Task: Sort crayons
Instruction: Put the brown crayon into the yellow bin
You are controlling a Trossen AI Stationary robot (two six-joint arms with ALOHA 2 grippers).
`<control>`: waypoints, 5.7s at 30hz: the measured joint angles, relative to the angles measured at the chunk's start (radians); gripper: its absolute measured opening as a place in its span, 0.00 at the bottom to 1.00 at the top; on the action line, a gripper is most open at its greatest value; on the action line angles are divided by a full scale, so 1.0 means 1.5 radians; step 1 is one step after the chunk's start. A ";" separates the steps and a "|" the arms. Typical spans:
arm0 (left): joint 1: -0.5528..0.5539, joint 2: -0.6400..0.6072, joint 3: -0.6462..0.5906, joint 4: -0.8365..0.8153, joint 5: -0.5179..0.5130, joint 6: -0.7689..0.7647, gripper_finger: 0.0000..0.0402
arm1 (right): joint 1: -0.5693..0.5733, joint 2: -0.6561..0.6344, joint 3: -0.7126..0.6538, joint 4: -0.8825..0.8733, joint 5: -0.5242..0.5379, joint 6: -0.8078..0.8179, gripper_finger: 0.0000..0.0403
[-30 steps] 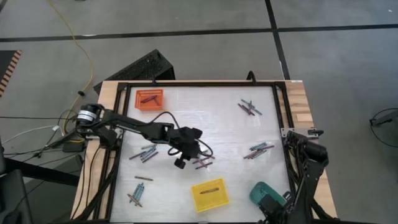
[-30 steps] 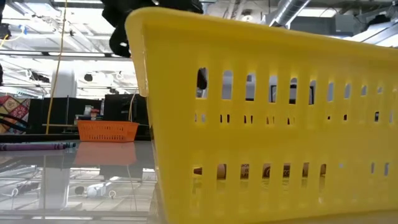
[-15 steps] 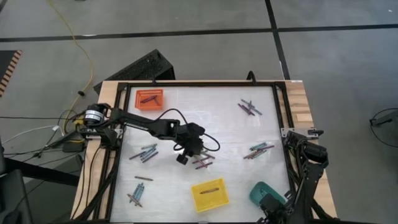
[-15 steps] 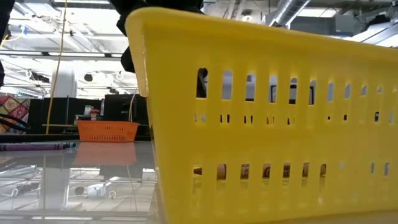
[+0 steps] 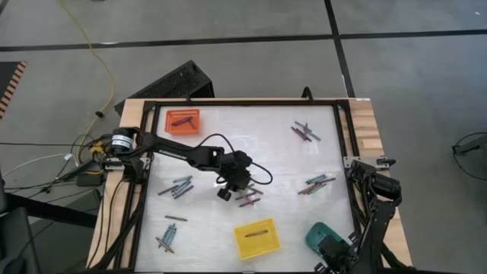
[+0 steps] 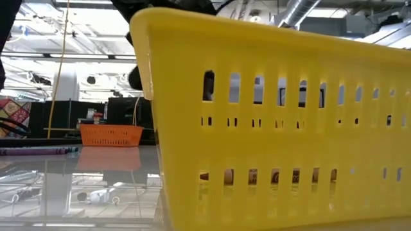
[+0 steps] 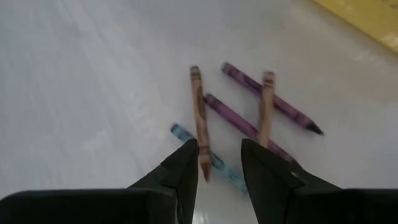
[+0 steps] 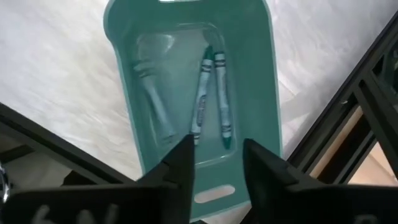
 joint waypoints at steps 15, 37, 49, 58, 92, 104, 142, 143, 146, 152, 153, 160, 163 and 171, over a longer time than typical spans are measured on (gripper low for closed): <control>0.016 0.058 0.040 -0.040 -0.011 -0.006 0.28 | -0.001 0.000 0.000 -0.002 0.011 -0.003 0.42; 0.020 0.084 0.042 -0.025 0.022 -0.041 0.27 | -0.005 0.000 0.000 -0.004 0.026 -0.008 0.41; 0.021 0.086 0.041 -0.029 0.018 -0.036 0.13 | -0.005 0.000 0.000 -0.002 0.026 -0.009 0.41; 0.021 0.086 0.041 -0.027 0.018 -0.030 0.02 | -0.005 0.000 0.000 -0.004 0.026 -0.009 0.41; 0.001 0.084 0.143 -0.166 -0.012 0.005 0.00 | -0.005 0.000 0.000 -0.010 0.055 -0.028 0.41; -0.018 0.085 0.142 -0.180 0.060 -0.004 0.20 | -0.007 0.000 0.000 -0.010 0.072 -0.043 0.41; -0.108 0.158 0.163 -0.151 -0.082 0.062 0.24 | -0.013 -0.001 0.000 -0.009 0.073 -0.043 0.41; -0.108 0.158 0.163 -0.151 -0.081 0.060 0.22 | -0.013 -0.001 0.000 -0.010 0.073 -0.043 0.41; -0.108 0.158 0.163 -0.149 -0.076 0.053 0.14 | -0.013 -0.001 0.000 -0.010 0.074 -0.043 0.41; -0.108 0.158 0.164 -0.145 -0.061 0.044 0.03 | -0.013 -0.001 0.000 -0.010 0.073 -0.043 0.41; -0.107 0.158 0.163 -0.142 -0.064 0.039 0.03 | -0.013 -0.001 0.000 -0.010 0.073 -0.043 0.41; -0.104 0.157 0.177 -0.154 -0.134 0.027 0.02 | -0.013 -0.001 0.000 -0.010 0.073 -0.043 0.41; -0.104 0.157 0.212 -0.191 -0.167 0.016 0.02 | -0.013 -0.001 0.000 -0.010 0.073 -0.045 0.41; -0.125 0.155 0.346 -0.331 -0.190 -0.080 0.02 | -0.013 -0.001 0.000 -0.010 0.074 -0.071 0.41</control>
